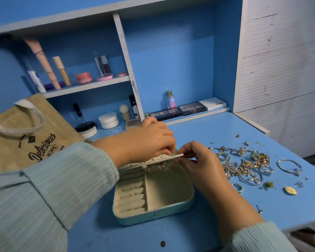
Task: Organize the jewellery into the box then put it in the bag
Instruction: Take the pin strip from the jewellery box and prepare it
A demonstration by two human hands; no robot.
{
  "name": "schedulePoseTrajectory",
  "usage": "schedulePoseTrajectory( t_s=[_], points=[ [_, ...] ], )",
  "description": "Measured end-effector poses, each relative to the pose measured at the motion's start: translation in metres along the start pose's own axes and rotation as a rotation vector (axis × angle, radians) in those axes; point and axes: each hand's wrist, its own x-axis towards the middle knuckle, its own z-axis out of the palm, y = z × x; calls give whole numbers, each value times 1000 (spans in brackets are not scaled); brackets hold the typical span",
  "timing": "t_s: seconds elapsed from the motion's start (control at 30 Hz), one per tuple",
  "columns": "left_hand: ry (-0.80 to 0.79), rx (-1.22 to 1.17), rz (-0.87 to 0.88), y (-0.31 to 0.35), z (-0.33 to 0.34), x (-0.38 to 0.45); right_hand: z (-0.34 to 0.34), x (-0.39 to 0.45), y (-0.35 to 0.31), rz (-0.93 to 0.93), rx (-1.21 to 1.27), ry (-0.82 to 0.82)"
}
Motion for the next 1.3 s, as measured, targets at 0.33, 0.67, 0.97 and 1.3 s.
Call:
schedulePoseTrajectory(
  t_s=[0.33, 0.67, 0.97, 1.3],
  points=[
    [83, -65, -26, -5, 7, -2, 0, 1, 1, 1, 12, -3],
    [232, -100, 41, -9, 12, -3, 1, 1, 2, 4, 23, 0],
    [241, -96, 54, -8, 16, -2, 1, 1, 3, -11, 22, 3],
    [271, -69, 34, -13, 15, -2, 1, 1, 3, -6, 18, 2]
  ],
)
